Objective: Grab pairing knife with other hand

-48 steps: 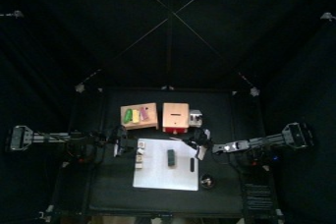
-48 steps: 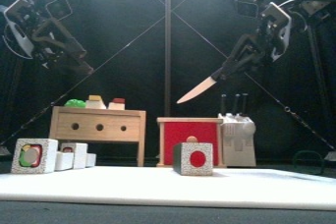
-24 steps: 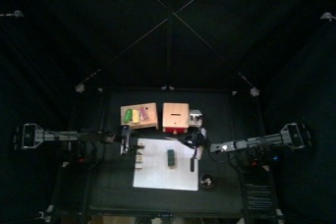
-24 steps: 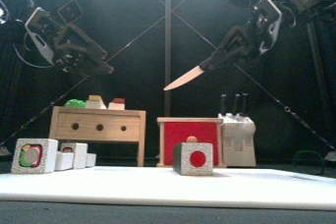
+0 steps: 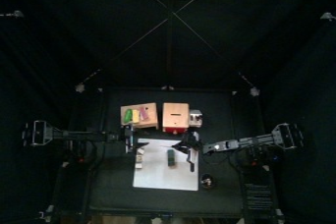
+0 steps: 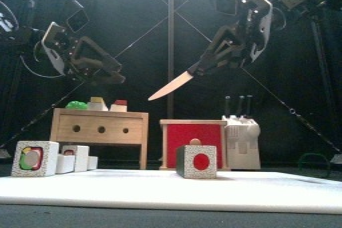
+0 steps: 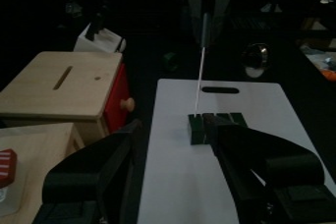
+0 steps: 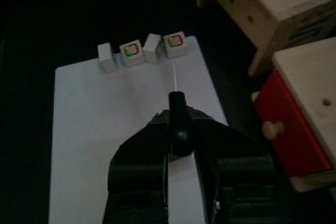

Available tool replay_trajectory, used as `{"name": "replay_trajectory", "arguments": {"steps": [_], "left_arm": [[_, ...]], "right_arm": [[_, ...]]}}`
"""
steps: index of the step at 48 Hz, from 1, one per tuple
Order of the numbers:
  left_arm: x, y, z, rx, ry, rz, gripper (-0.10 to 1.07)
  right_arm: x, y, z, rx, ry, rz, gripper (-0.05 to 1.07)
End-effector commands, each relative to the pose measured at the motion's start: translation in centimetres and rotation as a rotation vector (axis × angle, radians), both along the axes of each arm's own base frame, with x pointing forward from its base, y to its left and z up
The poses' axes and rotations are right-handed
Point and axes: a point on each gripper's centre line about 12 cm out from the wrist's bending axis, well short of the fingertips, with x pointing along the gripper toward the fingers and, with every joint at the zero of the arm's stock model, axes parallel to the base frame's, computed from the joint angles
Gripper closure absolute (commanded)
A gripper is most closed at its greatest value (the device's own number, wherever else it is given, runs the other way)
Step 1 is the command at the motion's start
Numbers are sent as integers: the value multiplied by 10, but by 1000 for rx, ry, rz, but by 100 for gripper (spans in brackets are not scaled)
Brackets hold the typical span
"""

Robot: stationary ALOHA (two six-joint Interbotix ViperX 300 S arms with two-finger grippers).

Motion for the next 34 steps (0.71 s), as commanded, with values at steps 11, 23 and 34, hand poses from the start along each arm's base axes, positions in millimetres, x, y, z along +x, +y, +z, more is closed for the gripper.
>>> {"name": "replay_trajectory", "arguments": {"steps": [11,23,34], "left_arm": [[3,0,7,0,-28,-2,8],[4,-8,7,11,-34,-37,8],[9,-12,6,3,-78,-59,8]], "right_arm": [[15,-17,9,395,-84,-56,65],[7,-33,5,360,-92,-69,65],[11,-38,13,326,-126,-42,65]]}}
